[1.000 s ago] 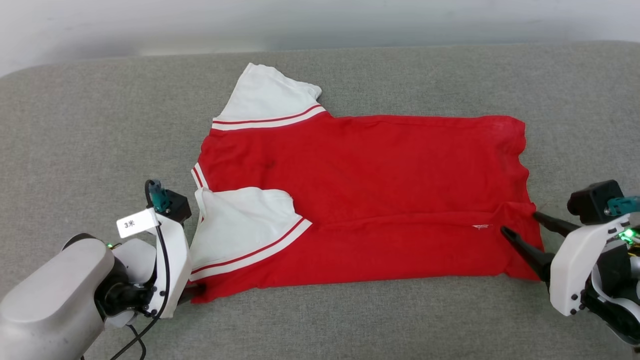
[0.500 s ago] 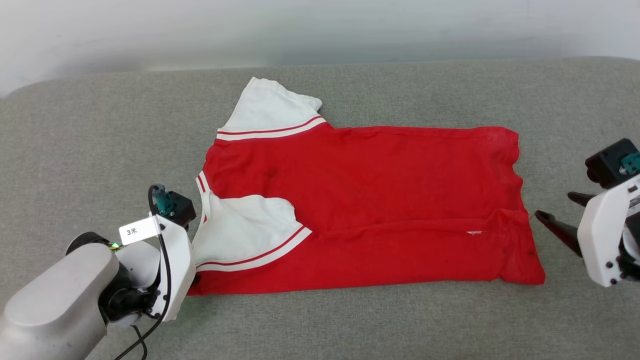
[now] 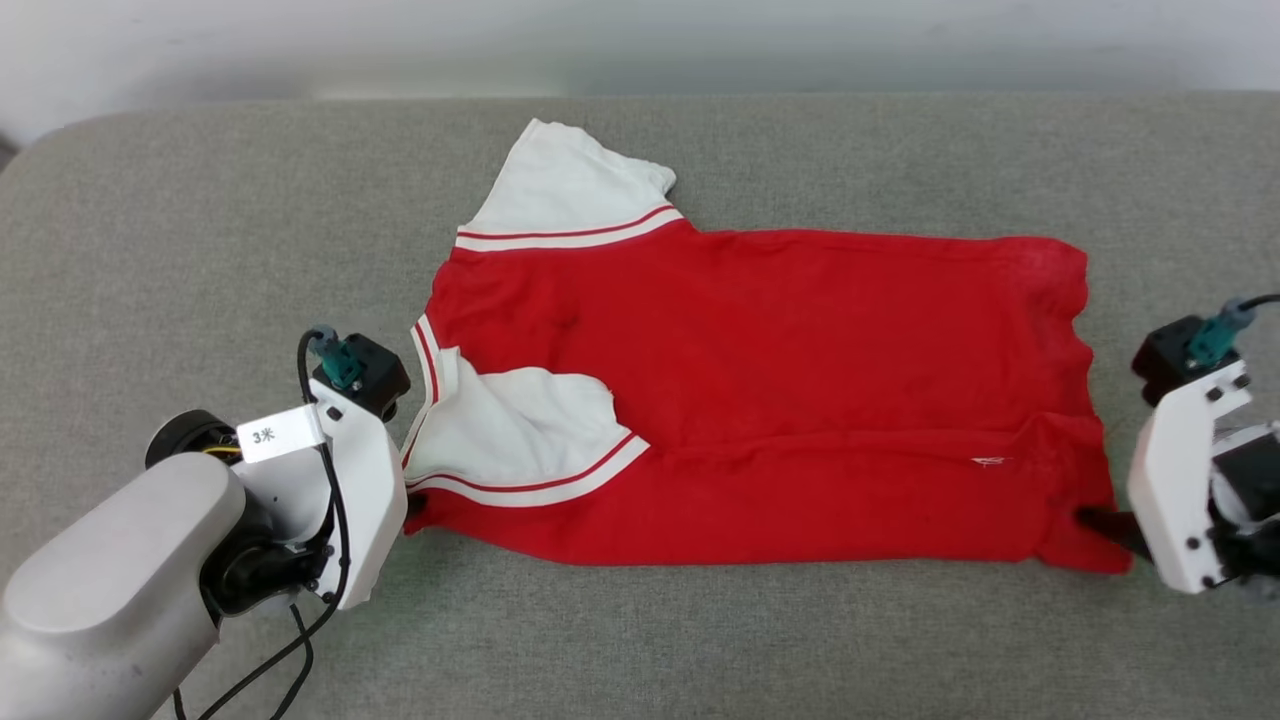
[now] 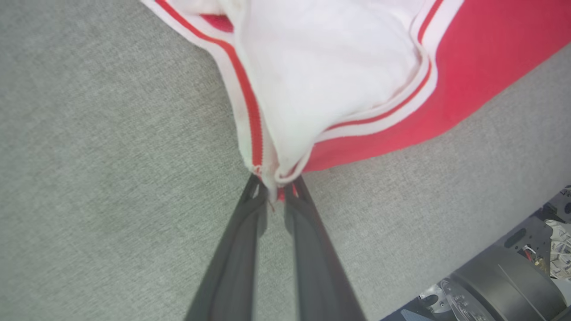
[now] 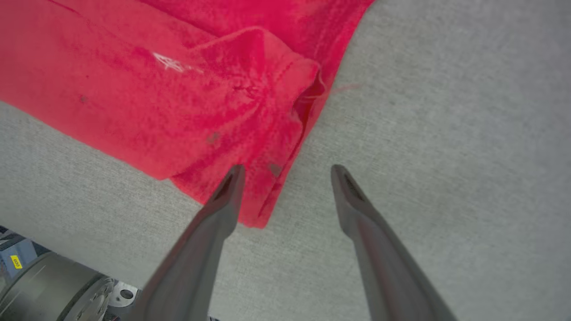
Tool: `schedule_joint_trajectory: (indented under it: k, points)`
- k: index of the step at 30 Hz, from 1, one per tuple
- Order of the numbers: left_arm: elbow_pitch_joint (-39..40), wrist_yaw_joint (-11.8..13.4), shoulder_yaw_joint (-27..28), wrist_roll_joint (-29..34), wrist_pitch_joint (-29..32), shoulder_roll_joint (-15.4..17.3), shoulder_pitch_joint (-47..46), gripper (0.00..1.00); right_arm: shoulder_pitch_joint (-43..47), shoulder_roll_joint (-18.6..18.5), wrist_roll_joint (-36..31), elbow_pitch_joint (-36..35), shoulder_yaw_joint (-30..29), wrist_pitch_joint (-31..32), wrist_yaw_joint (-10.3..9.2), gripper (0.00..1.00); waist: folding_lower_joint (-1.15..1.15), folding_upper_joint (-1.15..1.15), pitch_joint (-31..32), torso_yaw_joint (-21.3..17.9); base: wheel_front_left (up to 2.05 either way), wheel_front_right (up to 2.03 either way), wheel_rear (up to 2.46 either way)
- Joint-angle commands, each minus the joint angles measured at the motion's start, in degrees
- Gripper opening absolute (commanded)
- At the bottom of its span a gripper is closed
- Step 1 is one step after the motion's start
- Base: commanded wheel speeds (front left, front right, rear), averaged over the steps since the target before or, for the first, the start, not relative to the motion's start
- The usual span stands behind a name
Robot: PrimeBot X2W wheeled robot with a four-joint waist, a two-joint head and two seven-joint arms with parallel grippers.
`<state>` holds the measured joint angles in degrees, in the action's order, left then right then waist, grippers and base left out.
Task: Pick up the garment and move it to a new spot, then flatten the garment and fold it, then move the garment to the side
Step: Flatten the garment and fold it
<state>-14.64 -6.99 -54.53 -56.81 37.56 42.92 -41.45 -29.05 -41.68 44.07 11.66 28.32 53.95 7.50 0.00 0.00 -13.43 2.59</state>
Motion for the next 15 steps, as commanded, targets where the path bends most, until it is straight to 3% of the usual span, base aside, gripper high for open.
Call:
schedule_joint_trajectory:
  k: [1,6,11,12,13,15]
  points:
    - [0.3,0.2,0.2,0.3,-0.3,0.0,-0.5,0.00,1.2,1.3,-0.2,1.1,0.2,-0.7,-0.02,1.00,0.00,0.00,-1.1,0.5,0.00,0.00,0.00]
    - [0.8,0.3,-0.1,1.0,-0.9,-0.1,-0.6,0.00,4.1,6.0,0.0,6.4,1.9,-2.7,-0.01,1.00,0.00,0.00,-2.5,1.0,0.00,0.00,0.00]
    - [0.6,0.4,-0.1,0.5,-1.6,0.2,0.7,0.00,5.3,8.0,1.5,9.3,4.0,-4.8,0.07,0.98,0.00,0.00,-2.5,0.7,0.00,0.00,0.00]
    - [0.6,0.5,-0.2,0.4,-1.7,0.2,1.2,0.00,4.8,8.0,1.7,9.4,3.9,-5.8,0.06,0.25,0.00,0.00,-2.2,0.5,0.00,0.00,0.00]
    - [0.5,0.5,-0.2,0.2,-2.0,0.3,1.7,0.00,4.2,7.7,1.8,9.5,3.7,-6.9,0.06,0.00,0.00,0.00,-1.8,0.4,0.00,0.00,0.00]
    - [0.3,0.6,0.0,-0.4,-2.6,0.3,2.6,0.00,3.2,6.5,2.1,9.3,3.7,-8.6,0.06,0.00,0.00,0.00,-0.8,0.1,0.00,0.00,0.00]
